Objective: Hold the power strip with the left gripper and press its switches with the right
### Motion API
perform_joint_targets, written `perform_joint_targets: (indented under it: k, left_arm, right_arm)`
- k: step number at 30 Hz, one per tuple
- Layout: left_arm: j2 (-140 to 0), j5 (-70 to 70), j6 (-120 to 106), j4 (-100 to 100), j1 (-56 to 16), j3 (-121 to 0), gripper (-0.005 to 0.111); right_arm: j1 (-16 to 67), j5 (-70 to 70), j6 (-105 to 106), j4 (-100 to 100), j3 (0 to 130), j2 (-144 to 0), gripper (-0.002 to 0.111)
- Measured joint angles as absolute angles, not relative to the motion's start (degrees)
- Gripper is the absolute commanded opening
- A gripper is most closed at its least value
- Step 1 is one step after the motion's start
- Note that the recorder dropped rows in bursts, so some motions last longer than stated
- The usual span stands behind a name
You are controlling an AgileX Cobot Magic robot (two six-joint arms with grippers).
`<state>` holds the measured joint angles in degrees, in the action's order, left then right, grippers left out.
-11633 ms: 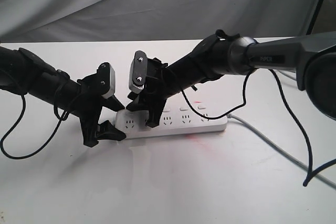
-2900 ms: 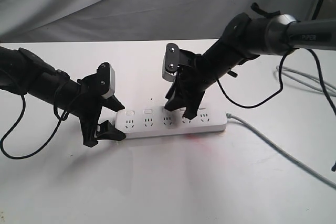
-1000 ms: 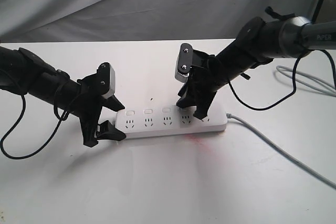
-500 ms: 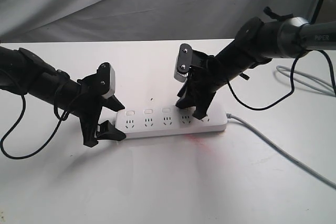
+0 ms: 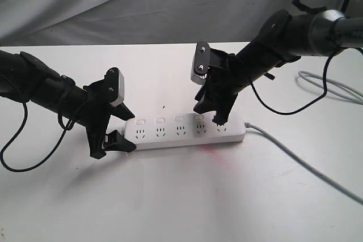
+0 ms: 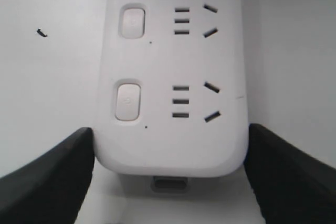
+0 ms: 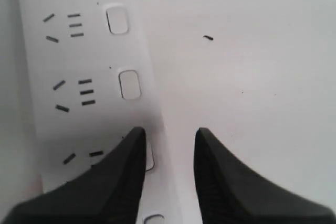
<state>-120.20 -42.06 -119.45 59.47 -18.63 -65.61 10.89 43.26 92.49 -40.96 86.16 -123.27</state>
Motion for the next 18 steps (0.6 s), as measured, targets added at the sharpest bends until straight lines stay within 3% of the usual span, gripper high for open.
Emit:
perform_joint_targets:
  k: [18]
  left_arm:
    - [-120.2,-42.1,-119.4,59.5,-18.6,-65.6,0.067]
  right_arm:
    - [4.6,50.3,92.5,-39.1,86.2,-119.9,0.030]
